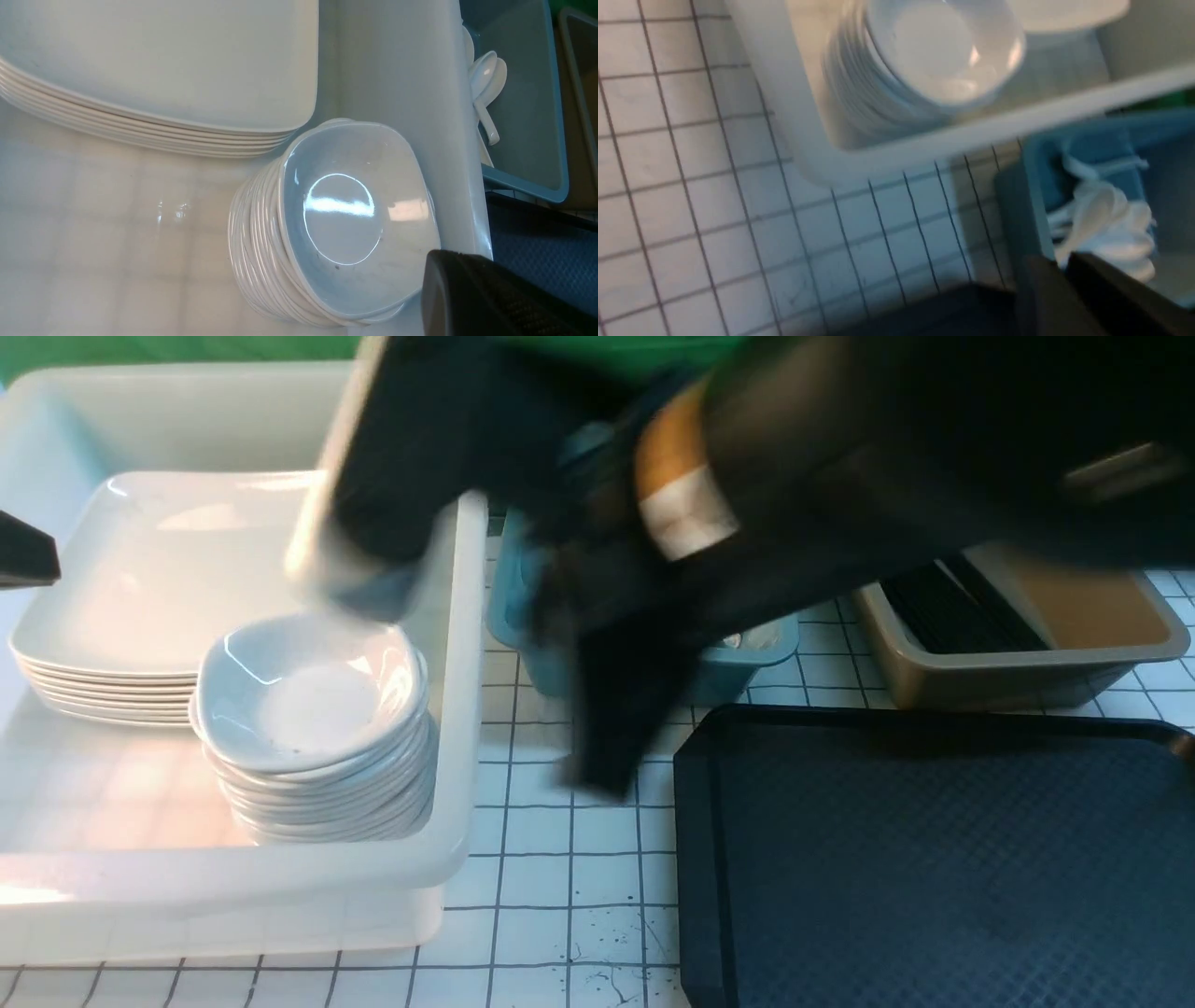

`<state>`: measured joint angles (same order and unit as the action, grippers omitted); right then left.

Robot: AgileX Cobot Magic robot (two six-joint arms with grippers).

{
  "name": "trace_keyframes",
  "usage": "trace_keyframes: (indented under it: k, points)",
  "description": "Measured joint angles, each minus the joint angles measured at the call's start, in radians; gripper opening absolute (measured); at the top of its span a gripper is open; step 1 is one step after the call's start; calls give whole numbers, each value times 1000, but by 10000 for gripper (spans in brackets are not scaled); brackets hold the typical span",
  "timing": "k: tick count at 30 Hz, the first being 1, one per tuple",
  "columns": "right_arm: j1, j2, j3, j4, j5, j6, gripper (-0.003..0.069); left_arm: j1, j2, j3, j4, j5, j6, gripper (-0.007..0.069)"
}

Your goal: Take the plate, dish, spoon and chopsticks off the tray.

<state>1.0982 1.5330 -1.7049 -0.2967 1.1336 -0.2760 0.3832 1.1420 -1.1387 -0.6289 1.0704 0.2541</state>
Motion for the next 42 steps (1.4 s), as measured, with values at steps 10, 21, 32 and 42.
trace_keyframes:
  k: [10, 21, 32, 42]
  points:
    - [0, -454, 51, -26, 73, 338, 9, -419, 0, 8, 192, -62, 2, 5]
    - [0, -988, 649, 25, -235, 424, 8, -653, 0, 8, 303, -88, 1, 5]
    - [1, -1070, 1084, 144, -871, 378, 6, -655, 0, 8, 308, -117, -1, 5]
    - [1, -1073, 1090, 145, -916, 382, 18, -655, 0, 8, 314, -135, -1, 5]
